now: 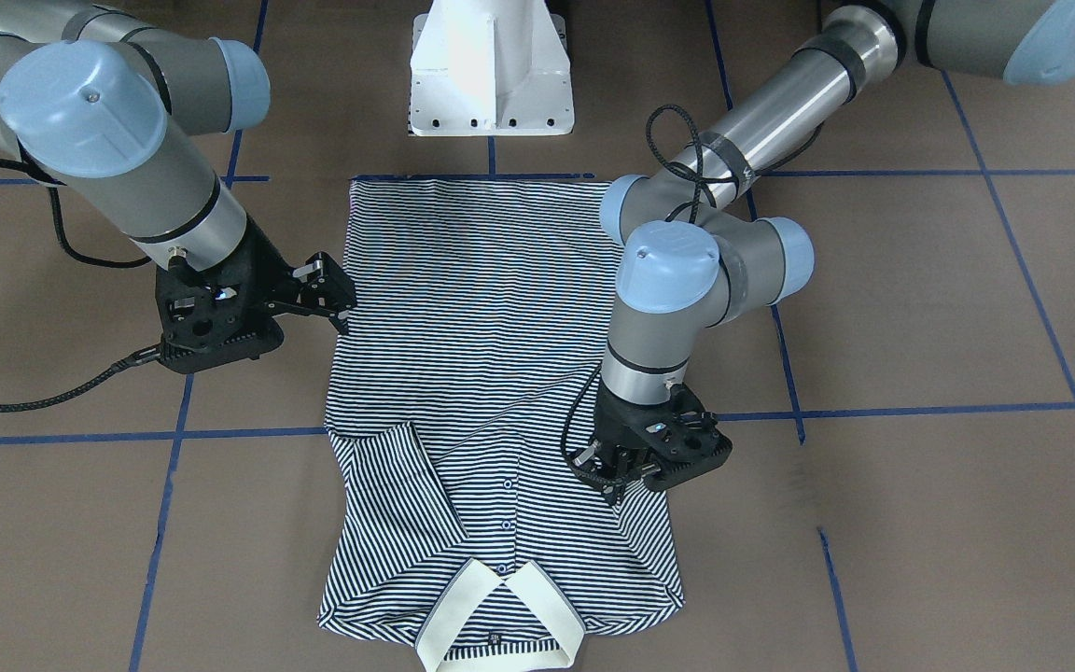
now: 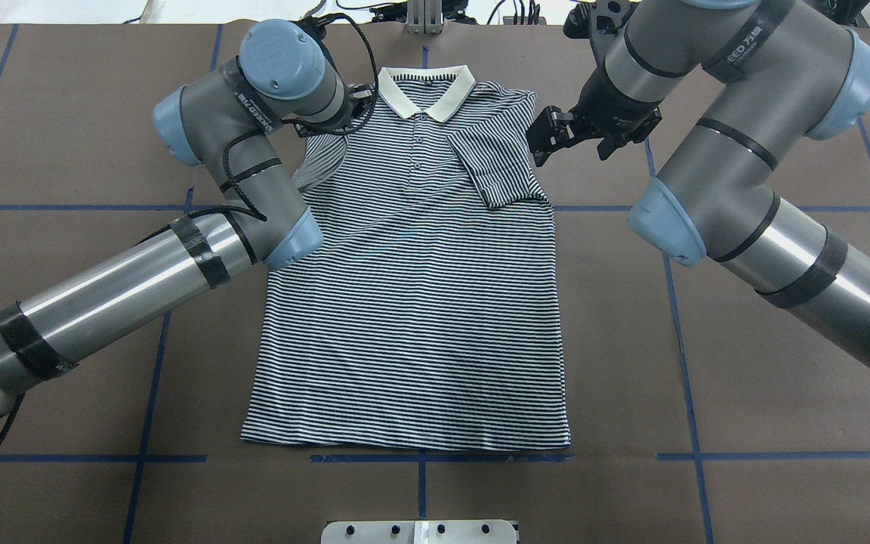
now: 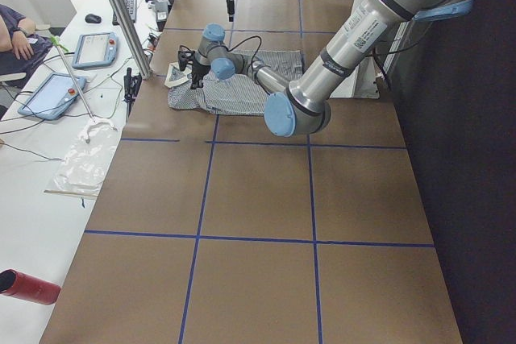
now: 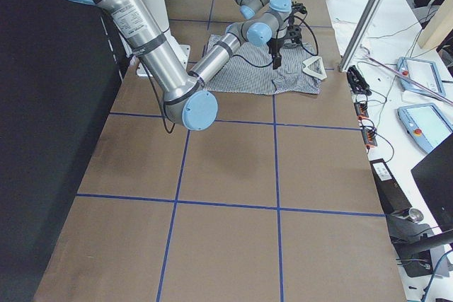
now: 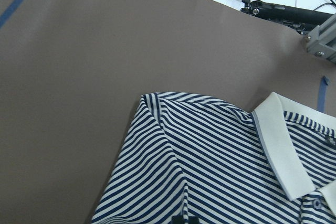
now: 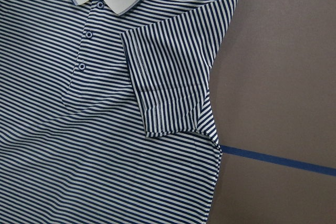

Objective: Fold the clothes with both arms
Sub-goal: 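Grasp the sleeve nearest the left gripper and fold it inward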

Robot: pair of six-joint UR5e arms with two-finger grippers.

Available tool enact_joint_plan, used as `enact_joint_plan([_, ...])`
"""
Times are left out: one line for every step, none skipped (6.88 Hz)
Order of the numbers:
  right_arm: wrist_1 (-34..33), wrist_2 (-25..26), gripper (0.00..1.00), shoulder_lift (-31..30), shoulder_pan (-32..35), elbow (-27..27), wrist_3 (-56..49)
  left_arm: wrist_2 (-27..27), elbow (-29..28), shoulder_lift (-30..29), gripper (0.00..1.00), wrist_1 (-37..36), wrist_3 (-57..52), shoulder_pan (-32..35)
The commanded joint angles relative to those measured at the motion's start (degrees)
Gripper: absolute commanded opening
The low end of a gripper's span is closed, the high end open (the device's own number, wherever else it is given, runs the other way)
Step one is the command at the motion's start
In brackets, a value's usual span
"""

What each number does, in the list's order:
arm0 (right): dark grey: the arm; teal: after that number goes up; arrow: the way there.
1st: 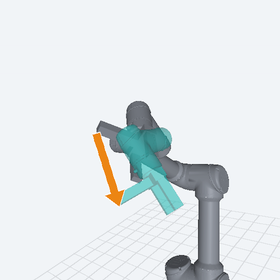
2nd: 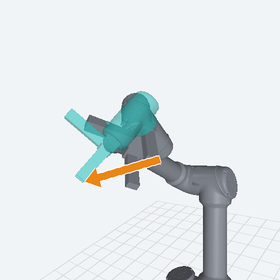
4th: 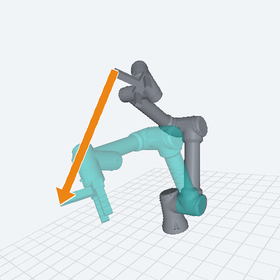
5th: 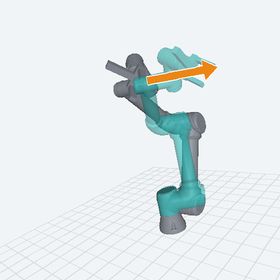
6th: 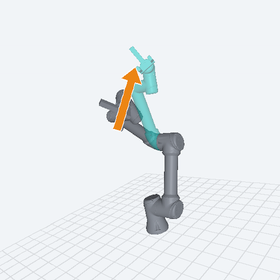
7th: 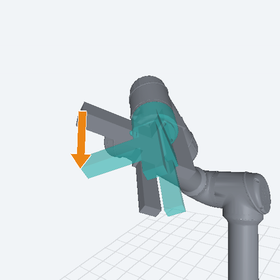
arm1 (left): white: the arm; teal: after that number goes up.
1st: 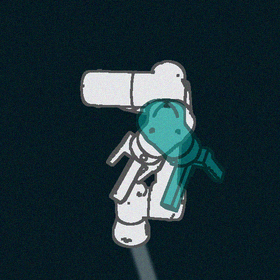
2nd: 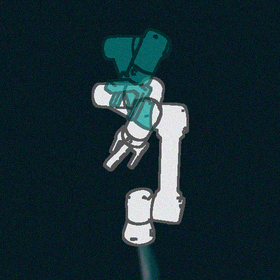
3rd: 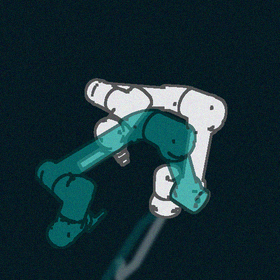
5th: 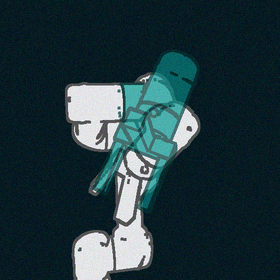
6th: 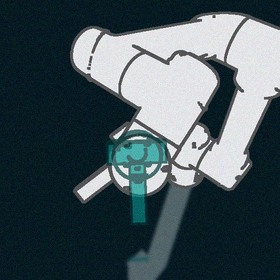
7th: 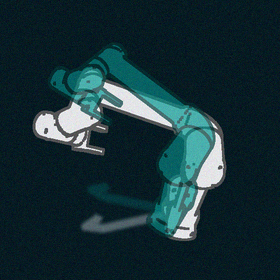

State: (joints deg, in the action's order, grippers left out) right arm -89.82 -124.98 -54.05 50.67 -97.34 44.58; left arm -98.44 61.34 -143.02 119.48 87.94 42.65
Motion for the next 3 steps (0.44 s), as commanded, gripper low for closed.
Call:
enact_joint_plan([0.3, 0.2, 1.00, -0.3, -0.2, 0.1, 0.0, 0.2, -3.5, -0.9, 0.00, 4.8, 3.2, -0.6])
enact_joint_plan([0.5, 0.4, 1.00, -0.8, -0.3, 0.0, -0.1, 0.2, -3.9, -0.8, 0.99, 6.9, 1.4, -0.6])
enact_joint_plan([3.1, 0.7, 1.00, -2.0, -0.6, 0.2, -0.1, 0.1, -3.6, -0.9, 1.00, 7.3, 1.1, -0.6])
